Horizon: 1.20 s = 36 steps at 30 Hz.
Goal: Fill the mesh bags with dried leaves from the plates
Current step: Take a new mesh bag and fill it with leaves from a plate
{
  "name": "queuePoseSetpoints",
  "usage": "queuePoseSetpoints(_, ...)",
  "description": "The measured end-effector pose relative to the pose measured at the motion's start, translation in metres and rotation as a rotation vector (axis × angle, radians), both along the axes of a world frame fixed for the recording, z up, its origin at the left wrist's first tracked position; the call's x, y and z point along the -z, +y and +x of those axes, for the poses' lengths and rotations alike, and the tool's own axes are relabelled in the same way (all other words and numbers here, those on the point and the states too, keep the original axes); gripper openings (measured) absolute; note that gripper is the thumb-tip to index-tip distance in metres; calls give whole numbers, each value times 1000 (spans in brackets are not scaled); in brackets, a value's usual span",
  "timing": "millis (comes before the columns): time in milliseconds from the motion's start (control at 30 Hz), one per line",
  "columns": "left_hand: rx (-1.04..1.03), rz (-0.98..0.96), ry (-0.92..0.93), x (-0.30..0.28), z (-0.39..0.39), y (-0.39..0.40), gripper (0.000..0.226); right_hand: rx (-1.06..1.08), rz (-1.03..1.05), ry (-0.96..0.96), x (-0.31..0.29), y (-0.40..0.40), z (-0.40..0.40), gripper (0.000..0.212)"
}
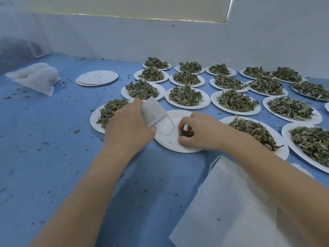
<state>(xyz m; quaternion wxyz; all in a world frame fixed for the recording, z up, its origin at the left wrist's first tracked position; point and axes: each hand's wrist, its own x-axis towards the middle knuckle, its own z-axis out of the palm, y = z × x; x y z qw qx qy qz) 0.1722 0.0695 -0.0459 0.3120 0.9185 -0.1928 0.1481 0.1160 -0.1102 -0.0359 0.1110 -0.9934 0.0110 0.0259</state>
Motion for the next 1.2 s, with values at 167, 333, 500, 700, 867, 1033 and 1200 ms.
queuePoseSetpoints(167,21,51,-18,0,-1,-1,28,-28,18,-121,6,7,0,14)
queuePoseSetpoints(333,67,171,-32,-1,-5,-3,28,51,288,-180,-13,0,-1,11)
queuePoseSetpoints(500,139,233,-52,-1,-8,-6,33,-49,489,-268,-44,5,-5,11)
queuePoseSetpoints(700,187,-39,-73,-2,-17,-13,36,-180,415,-229,-59,25,-2,21)
queuePoseSetpoints(867,218,-202,-39,-4,-19,-14,55,-226,398,-192,-72,24,-9,29)
queuePoseSetpoints(1033,202,-194,-14,-1,-17,-15,55,-202,387,-255,-77,17,-14,29)
queuePoseSetpoints(1200,207,-214,32,1,-14,-15,49,-172,461,-300,-72,7,-21,31)
